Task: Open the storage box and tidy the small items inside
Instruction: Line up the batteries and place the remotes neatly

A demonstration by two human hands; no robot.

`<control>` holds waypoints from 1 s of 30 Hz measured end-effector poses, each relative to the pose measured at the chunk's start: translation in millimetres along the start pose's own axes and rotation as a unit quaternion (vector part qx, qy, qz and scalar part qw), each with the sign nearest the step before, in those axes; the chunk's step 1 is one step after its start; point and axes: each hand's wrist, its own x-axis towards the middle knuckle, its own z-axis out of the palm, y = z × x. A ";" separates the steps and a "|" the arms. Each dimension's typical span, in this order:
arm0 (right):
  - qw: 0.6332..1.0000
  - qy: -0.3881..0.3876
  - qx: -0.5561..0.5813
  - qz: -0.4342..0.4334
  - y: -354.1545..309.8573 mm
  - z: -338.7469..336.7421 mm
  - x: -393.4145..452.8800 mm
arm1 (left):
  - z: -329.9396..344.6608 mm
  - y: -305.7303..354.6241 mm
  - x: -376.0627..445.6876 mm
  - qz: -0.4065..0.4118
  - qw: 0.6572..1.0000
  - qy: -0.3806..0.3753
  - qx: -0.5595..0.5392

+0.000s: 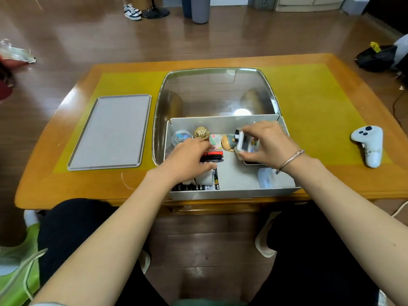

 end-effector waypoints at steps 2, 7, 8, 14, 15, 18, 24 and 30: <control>0.997 0.069 0.044 -0.002 -6.9 -12.5 -0.5 | 1.2 17.2 7.3 -0.003 0.991 0.036 -0.127; 0.971 0.161 0.162 0.065 -21.6 -19.5 1.2 | 7.5 54.0 20.9 0.023 0.963 0.099 -0.250; 0.968 0.161 0.178 0.078 -22.1 -18.3 2.0 | 8.9 56.8 22.7 0.022 0.963 0.113 -0.246; 0.966 0.114 0.195 0.128 1.5 -11.5 4.2 | 18.1 43.6 26.5 -0.069 0.954 0.130 -0.262; 0.974 0.093 0.153 0.136 10.2 -8.6 4.1 | 19.4 39.1 26.5 -0.092 0.949 0.133 -0.272; 0.993 -0.027 -0.032 0.114 24.3 7.0 4.0 | 24.1 27.1 27.8 -0.144 0.940 0.136 -0.277; 0.959 -0.175 -0.221 -0.023 13.1 52.9 11.2 | 35.3 21.1 32.8 -0.190 0.935 0.134 -0.269; 0.950 -0.204 -0.235 -0.033 20.7 56.3 8.3 | 41.7 22.1 35.6 -0.193 0.944 0.082 -0.257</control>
